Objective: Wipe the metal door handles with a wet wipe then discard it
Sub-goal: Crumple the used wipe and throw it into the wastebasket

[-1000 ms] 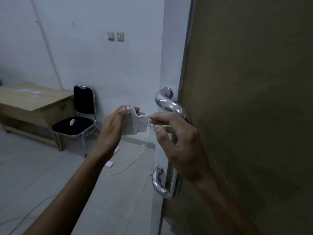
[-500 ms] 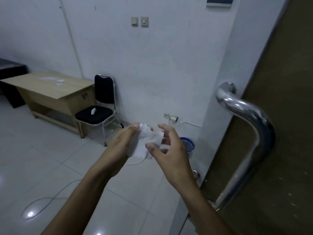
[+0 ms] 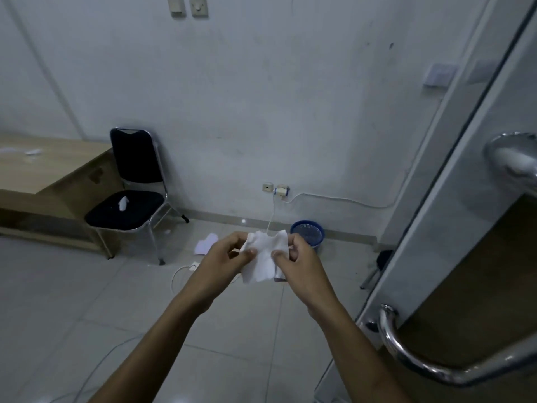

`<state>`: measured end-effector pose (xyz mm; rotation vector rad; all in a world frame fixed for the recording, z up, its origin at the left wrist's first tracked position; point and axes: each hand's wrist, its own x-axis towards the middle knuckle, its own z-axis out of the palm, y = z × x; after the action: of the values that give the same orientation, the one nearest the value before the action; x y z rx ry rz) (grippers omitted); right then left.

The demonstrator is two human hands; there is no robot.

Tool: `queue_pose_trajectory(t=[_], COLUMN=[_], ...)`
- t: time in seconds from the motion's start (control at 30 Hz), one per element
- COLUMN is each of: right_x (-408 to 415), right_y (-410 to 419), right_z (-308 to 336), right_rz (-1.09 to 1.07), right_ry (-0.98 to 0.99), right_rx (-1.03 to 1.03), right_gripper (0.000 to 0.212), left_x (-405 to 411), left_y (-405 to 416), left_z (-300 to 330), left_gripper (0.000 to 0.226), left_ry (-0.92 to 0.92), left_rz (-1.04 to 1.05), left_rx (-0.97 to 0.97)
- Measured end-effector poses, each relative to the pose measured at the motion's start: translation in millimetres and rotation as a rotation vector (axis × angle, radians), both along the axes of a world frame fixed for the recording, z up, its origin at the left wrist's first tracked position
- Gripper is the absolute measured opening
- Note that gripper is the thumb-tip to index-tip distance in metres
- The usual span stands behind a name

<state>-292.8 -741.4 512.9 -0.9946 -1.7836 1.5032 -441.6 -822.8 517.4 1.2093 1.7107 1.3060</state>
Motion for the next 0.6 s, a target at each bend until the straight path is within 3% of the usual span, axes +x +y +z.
queue_pose_trajectory(t=[0.17,0.27,0.43,0.6], right_x=[-14.5,-20.7,-28.7,-48.4], right_y=[22.7,43.5,86.1,133.3], right_z=[-27.5,-48.1,-76.3,-85.2], right_rz=[-0.064,-0.108,-0.156,-0.131], right_ry=[-0.058,-0.113,-0.102,-0.014], right_rx=[0.005,-0.016,-0.161,-0.342], right_gripper=[0.013,0.012,0.006,0.02], left_x=[-20.8,-30.4,-55.9,-93.6], left_y=[34.2,61.8,110.0,165.8], left_z=[-28.0,-47.0,-76.0,-90.6], left_gripper=[0.003,0.002,0.006,0.013], left_ry=[0.072,0.058,0.048,-0.018], left_rz=[0.032,-0.05,-0.201,-0.307], left_rx=[-0.013,-0.045,-0.078,-0.138])
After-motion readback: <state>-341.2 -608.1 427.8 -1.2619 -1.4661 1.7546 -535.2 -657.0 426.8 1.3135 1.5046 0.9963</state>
